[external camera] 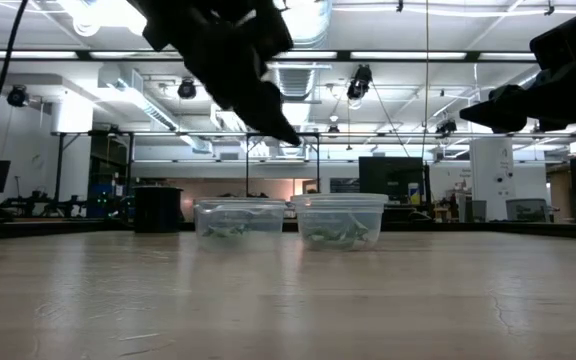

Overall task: Pick and place Stevia / Truvia into bins
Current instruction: Return to Home Position

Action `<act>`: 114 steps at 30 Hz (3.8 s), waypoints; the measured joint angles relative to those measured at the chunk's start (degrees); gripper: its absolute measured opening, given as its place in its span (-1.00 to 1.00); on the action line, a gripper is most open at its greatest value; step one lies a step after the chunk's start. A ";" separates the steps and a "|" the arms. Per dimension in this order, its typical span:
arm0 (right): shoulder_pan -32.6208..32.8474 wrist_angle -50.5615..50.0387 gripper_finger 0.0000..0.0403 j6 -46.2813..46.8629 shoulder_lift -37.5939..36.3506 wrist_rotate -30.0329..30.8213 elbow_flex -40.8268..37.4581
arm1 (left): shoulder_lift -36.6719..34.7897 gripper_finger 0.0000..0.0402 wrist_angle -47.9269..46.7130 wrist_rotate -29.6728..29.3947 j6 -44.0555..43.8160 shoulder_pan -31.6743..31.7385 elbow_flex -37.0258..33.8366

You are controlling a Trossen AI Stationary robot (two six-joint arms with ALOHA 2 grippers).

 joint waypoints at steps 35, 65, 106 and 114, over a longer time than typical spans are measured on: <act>-0.02 0.08 0.61 0.04 2.14 0.03 0.00 | -44.00 0.86 43.64 6.59 1.58 6.79 -49.60; 0.00 0.00 0.61 -0.09 2.19 -0.02 0.00 | -77.40 0.86 36.11 3.44 -1.28 7.67 -61.83; -0.02 0.03 0.61 -0.08 2.17 -0.01 0.00 | -83.57 0.86 15.92 -6.03 0.23 7.67 -62.59; -0.02 0.03 0.61 -0.01 2.17 0.01 0.00 | -81.69 0.86 16.32 -5.98 0.23 7.67 -62.61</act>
